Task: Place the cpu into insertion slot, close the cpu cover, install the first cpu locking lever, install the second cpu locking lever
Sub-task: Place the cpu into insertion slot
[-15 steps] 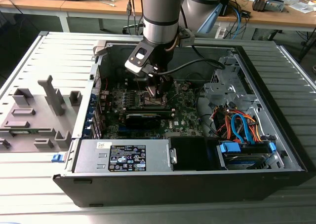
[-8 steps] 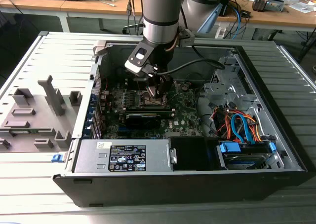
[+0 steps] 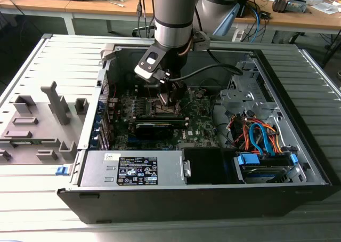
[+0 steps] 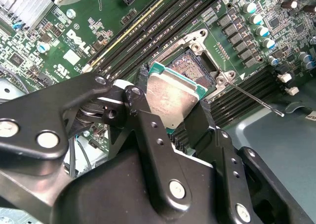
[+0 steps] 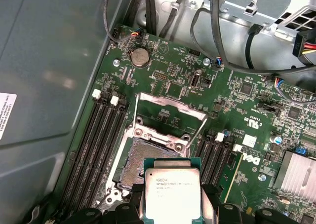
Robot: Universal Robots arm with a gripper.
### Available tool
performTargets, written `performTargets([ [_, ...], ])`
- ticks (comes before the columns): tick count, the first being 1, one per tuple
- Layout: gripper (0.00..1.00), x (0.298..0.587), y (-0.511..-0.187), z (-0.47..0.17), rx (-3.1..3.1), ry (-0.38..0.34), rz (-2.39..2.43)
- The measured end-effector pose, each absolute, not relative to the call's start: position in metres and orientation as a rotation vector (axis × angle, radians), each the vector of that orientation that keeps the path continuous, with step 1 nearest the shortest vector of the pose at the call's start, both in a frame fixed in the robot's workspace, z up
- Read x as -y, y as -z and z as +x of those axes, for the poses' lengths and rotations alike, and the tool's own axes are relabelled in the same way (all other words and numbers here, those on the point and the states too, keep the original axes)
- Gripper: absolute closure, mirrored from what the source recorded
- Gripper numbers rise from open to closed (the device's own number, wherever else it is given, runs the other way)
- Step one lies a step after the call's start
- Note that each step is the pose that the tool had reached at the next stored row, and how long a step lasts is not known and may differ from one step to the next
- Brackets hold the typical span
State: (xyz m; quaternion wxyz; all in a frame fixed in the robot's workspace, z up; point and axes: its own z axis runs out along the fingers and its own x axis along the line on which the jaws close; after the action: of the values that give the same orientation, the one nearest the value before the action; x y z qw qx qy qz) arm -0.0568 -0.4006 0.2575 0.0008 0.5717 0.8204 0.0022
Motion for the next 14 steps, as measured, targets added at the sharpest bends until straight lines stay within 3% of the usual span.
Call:
performTargets([
  [14,0.46,0.4006,-0.2569,-0.0568,-2.569,-0.006,1.805],
])
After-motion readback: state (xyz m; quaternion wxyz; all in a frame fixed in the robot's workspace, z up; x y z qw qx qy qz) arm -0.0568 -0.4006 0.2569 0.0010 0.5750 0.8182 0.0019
